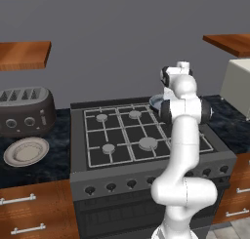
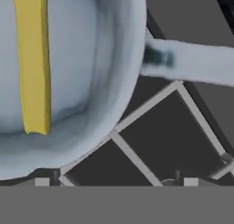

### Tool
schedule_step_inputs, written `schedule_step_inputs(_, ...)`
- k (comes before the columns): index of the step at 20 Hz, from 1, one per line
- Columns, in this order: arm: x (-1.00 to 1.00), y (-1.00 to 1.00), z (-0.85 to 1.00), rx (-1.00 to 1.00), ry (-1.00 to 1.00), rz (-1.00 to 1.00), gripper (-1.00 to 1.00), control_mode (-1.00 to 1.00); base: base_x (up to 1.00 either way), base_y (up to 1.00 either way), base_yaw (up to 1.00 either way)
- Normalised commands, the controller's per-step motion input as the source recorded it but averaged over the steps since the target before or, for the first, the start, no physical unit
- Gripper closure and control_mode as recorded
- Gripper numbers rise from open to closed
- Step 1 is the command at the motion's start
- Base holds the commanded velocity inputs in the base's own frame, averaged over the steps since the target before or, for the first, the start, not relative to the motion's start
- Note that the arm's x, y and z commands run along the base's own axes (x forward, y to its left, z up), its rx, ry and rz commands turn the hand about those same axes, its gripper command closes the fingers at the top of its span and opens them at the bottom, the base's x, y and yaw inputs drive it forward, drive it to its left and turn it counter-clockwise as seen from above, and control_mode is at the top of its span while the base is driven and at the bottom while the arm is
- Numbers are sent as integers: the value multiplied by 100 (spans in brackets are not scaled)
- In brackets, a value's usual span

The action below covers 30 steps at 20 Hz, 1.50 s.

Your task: Pick up the butter stick and place it in the pan. Then turn on the burner for the pan.

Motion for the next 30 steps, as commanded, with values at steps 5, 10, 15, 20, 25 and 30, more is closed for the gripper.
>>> schedule_step_inputs(5, -100, 28, 0, -2, -17, 7, -100, -100, 0, 0, 0)
schedule_step_inputs(10, -100, 22, 7, -1, -25, 10, -100, -100, 0, 0, 0)
schedule_step_inputs(15, -99, 0, 16, 0, -29, 11, -100, -100, 0, 0, 0)
schedule_step_inputs(20, -99, 0, 33, 0, -27, 11, -100, -100, 0, 0, 0)
schedule_step_inputs(25, -90, -6, 48, 0, -17, 6, -100, -100, 0, 0, 0)
schedule_step_inputs(30, -72, -29, 9, 0, -19, 6, -100, -100, 0, 0, 0)
